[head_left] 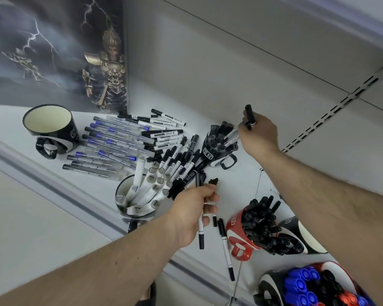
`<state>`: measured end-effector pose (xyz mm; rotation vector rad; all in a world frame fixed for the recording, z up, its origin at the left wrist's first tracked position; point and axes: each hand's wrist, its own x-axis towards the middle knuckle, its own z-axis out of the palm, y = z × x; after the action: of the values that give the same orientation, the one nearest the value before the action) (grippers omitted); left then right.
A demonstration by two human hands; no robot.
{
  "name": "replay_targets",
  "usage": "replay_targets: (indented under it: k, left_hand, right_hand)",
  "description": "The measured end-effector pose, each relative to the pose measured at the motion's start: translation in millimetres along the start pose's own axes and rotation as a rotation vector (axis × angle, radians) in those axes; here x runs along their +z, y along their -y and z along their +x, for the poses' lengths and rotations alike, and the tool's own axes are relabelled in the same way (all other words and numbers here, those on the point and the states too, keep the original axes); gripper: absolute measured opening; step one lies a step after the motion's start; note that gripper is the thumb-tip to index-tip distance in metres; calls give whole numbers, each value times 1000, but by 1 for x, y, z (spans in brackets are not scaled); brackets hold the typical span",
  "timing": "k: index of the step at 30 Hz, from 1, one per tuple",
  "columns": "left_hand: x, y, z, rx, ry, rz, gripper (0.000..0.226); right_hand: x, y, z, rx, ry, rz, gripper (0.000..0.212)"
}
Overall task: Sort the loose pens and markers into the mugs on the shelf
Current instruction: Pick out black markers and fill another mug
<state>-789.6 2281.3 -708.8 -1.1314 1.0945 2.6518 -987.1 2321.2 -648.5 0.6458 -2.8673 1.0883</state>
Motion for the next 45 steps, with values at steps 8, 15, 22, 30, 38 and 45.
replay_targets:
  k: [8, 15, 22, 30, 38, 45]
  left_hand:
    - [2, -2, 2, 0, 2, 4, 14]
    - [2, 0, 3, -1, 10, 24, 15]
    - [-2, 1, 4, -6, 9, 39, 14]
    - [-3, -4, 2, 27, 50, -63, 23]
    - [8, -7, -17, 188, 213, 11, 21]
    - [29, 10, -41, 211, 464, 244, 24]
  right_hand:
    - [26, -12, 25, -89, 245, -216, 48]
    - [51, -33, 13, -96, 438, -442, 52]
    - [38, -38, -6, -440, 296, -715, 53]
    - [14, -3, -31, -78, 310, -154, 16]
    - [-47, 7, -136, 445, 74, 671, 34]
    - [-76, -5, -200, 397, 146, 685, 23]
